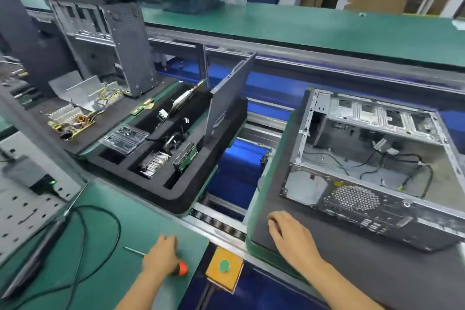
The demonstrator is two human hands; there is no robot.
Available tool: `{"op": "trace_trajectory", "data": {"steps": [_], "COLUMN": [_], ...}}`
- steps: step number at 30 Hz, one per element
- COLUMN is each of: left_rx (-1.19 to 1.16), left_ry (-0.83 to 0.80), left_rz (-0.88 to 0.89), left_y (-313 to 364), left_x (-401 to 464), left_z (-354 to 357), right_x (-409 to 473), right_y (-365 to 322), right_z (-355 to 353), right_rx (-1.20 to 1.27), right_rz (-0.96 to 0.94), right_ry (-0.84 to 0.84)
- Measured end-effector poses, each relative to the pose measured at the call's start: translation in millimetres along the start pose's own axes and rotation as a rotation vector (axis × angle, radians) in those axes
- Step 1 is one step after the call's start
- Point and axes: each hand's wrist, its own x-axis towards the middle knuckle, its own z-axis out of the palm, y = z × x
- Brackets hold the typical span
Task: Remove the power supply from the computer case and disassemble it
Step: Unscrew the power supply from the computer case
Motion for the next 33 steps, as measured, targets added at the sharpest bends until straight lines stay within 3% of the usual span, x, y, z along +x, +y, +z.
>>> {"op": "trace_trajectory", "data": {"steps": [5,12,16,22,29,33], "left_rx": [0.159,0.247,-0.009,-0.286,-0.402,-0.524], "left_ry": [-0.057,0.090,0.119,-0.084,-0.025,-0.002], "left_rz": [0.052,0.240,0.514,0.941,1.048,1.065], "left_y": [-10,15,84,208,301,338], "left_x": [3,8,-2,-49,-76,-79], "left_z": [6,-30,-85,-127,-139,-151], "right_x": [3,-3,-10,-25,-41,-41], "right_y": [-5,-1,-2,16,77,111], "right_z": [1,-10,-33,-84,-153,-184], "right_rx": [0.022,0.054,0.140,0.454,0.408,0.621], "right_rz": [0.007,-0.004,-0.027,-0.077,-0.090,-0.053], "right_ry": [0.032,0.057,0.061,0.039,0.199,0.285]}}
